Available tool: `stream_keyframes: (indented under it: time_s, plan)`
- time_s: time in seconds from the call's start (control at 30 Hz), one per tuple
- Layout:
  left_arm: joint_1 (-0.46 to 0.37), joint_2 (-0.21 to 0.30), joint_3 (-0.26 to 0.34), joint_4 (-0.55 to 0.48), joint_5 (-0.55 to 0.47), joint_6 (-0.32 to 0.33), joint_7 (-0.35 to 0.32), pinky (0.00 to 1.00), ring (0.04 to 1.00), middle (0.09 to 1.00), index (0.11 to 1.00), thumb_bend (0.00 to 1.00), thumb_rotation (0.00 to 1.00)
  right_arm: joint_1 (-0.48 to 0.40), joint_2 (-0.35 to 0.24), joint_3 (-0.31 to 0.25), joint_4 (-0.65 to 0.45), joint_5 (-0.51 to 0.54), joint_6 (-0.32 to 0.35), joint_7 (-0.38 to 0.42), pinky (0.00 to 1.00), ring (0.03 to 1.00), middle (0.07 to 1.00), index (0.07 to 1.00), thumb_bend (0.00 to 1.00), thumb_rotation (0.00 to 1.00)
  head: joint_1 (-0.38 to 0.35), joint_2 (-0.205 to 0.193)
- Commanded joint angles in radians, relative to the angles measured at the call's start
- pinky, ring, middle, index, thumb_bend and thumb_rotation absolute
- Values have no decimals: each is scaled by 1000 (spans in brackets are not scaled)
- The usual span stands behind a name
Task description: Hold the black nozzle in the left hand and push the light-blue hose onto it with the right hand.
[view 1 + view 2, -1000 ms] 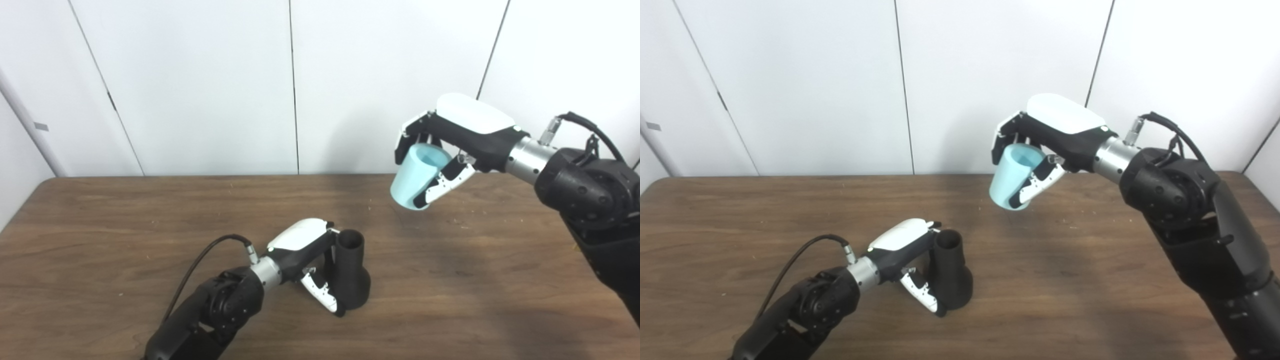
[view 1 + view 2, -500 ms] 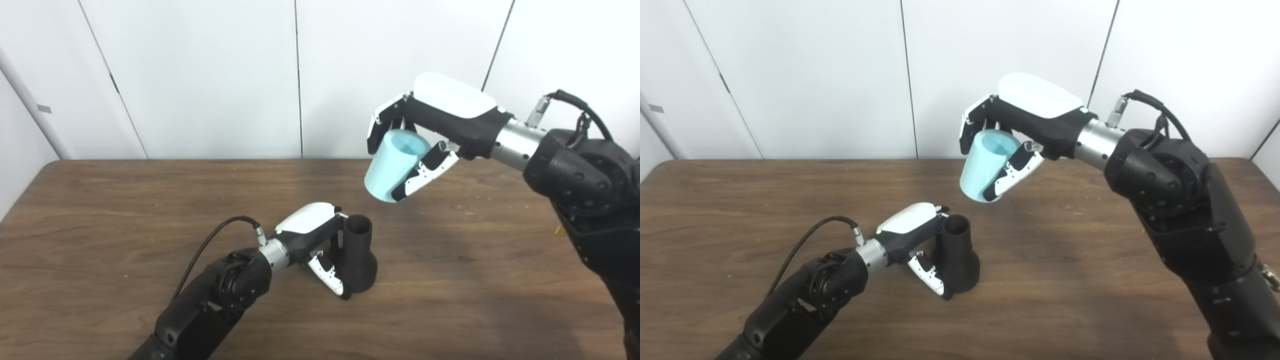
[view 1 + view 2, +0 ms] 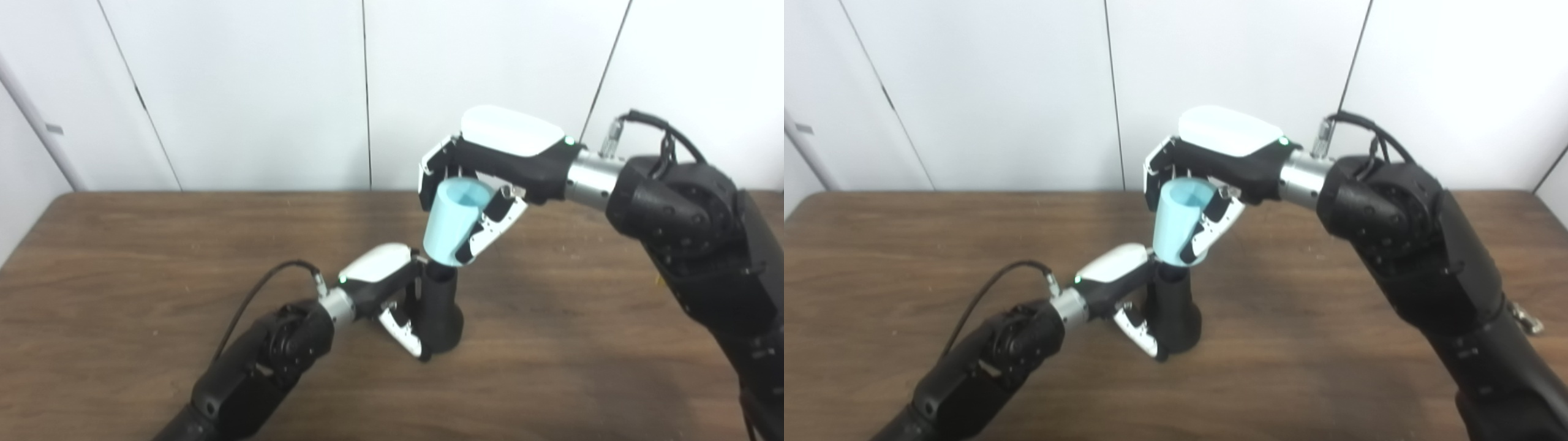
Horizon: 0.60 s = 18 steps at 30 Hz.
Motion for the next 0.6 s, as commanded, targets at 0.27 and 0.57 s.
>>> stream_keyframes:
  time_s: [0.27, 0.57]
  plan:
    - [61, 2, -55, 28, 29, 40, -99, 1000, 576, 482, 484, 526, 0, -63, -3, 25, 10, -44, 29, 35, 354, 445, 487, 482, 502, 0, -1, 11]
    - [60, 9, -54, 14, 24, 49, -109, 1000, 581, 481, 484, 526, 0, -74, 12, 34, 33, -53, 30, 41, 368, 438, 484, 485, 503, 0, -3, 15]
